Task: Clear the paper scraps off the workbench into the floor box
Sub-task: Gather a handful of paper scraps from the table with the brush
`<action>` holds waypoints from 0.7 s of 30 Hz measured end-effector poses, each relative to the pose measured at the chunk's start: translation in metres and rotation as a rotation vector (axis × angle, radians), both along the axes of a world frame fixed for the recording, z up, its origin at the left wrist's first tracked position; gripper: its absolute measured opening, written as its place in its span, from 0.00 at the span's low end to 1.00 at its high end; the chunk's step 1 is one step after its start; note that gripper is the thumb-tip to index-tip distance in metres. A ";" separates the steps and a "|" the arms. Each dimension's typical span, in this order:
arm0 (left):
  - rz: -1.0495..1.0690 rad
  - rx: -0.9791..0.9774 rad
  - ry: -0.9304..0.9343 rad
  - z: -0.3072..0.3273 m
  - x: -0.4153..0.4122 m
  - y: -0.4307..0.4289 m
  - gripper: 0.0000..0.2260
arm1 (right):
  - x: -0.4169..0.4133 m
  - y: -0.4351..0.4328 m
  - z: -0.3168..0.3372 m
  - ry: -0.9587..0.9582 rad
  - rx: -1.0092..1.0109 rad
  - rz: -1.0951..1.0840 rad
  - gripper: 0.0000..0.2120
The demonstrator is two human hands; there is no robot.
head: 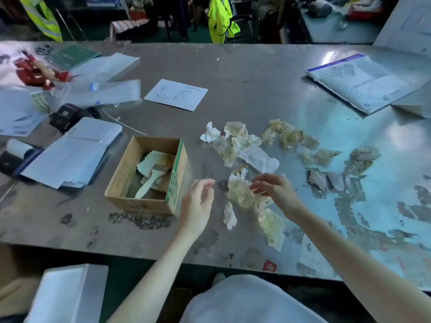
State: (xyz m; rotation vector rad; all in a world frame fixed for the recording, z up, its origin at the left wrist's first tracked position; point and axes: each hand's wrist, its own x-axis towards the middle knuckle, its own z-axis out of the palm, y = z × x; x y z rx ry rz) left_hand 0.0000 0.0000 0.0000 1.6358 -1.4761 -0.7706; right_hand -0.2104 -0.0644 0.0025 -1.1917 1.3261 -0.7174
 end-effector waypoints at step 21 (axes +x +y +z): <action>0.200 0.599 -0.698 -0.001 0.138 -0.059 0.12 | 0.024 0.023 -0.016 0.009 0.058 -0.025 0.04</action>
